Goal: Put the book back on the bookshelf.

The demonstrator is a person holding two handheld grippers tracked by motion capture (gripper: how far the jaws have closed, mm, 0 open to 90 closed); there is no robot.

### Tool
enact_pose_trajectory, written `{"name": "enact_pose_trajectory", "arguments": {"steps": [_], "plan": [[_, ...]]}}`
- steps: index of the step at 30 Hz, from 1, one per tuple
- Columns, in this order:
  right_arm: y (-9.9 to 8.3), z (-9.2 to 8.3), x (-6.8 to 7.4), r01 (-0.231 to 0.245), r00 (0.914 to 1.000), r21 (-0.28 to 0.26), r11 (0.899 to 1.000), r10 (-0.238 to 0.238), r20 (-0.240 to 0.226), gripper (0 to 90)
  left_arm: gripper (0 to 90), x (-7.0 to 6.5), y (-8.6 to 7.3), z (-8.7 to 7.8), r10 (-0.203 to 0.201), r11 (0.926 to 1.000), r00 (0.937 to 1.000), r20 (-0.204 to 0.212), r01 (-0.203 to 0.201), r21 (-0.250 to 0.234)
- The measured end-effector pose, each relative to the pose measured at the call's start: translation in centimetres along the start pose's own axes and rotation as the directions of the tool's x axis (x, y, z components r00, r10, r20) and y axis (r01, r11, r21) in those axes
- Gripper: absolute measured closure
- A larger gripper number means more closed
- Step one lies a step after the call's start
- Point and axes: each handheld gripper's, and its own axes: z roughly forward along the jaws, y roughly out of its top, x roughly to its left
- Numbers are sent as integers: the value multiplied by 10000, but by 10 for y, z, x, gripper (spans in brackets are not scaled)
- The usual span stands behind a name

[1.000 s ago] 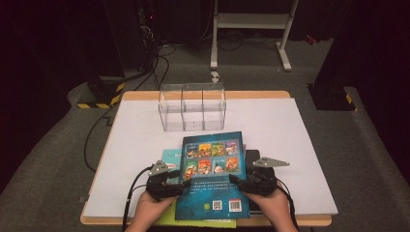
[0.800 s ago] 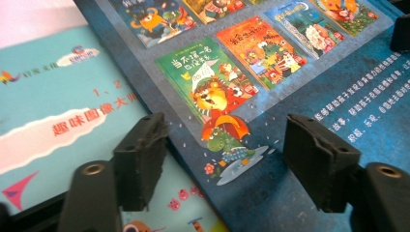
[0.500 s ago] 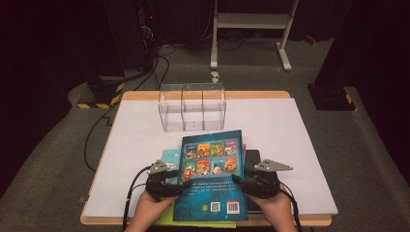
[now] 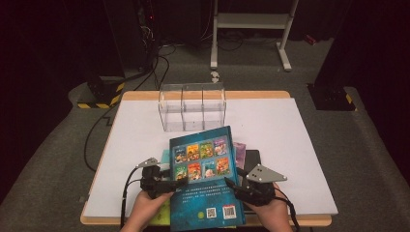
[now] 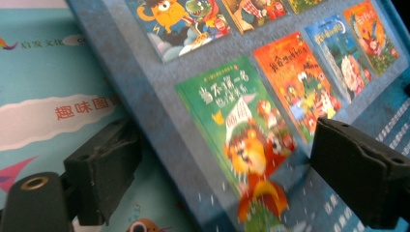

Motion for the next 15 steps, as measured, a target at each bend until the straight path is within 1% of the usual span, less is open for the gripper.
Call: {"name": "enact_pose_trajectory", "arguments": {"steps": [1, 2, 3, 4, 5, 6, 7, 8, 10, 11, 12, 13, 14, 15], "plan": [[0, 0, 1, 4, 10000, 4, 10000, -4, -25, 480, 149, -1, 0, -1, -38, 10000, 9996, 263, 39, -11], [0, 0, 1, 4, 10000, 4, 10000, -4, -25, 480, 149, -1, 0, -1, -38, 10000, 9996, 263, 39, -11], [0, 1, 1, -74, 9999, -78, 9999, 73, -87, 478, 153, -2, 0, -2, 100, 9999, 9997, 211, -98, -75], [0, 1, 1, -74, 9999, -78, 9999, 73, -87, 478, 153, -5, 2, -4, 176, 9997, 9998, 96, -174, -184], [1, 0, 0, -154, 9998, -146, 9998, 152, -123, 478, 157, -9, 4, -7, 451, 9985, 9989, -128, -454, -307], [2, 0, 0, -194, 9998, -153, 9997, 194, -49, 479, 169, -12, 6, -10, 637, 9969, 9975, -308, -650, -433], [5, 0, -1, -300, 9995, -211, 9993, 301, 37, 489, 198, -17, 11, -16, 893, 9932, 9945, -550, -931, -695], [5, 0, -1, -300, 9995, -211, 9993, 301, 37, 489, 204, -17, 11, -16, 893, 9932, 9945, -550, -931, -695], [12, 0, -3, -430, 9991, -462, 9980, 431, -5, 510, 220, -17, 18, -20, 936, 9902, 9937, -617, -994, -984], [15, 1, -4, -403, 9992, -491, 9980, 406, 53, 513, 234, -17, 22, -23, 1035, 9870, 9923, -677, -1109, -1164], [20, 2, -4, -419, 9988, -562, 9975, 432, 218, 520, 257, -17, 24, -24, 1093, 9847, 9913, -730, -1180, -1281], [22, 3, -5, -436, 9985, -631, 9971, 455, 301, 526, 273, -18, 28, -27, 1213, 9793, 9887, -876, -1337, -1519], [26, 5, -6, -467, 9979, -706, 9964, 497, 414, 533, 295, -19, 30, -29, 1262, 9762, 9874, -955, -1408, -1652], [29, 6, -7, -485, 9974, -746, 9960, 522, 490, 539, 310, -19, 35, -31, 1393, 9713, 9846, -1060, -1567, -1788]]}}
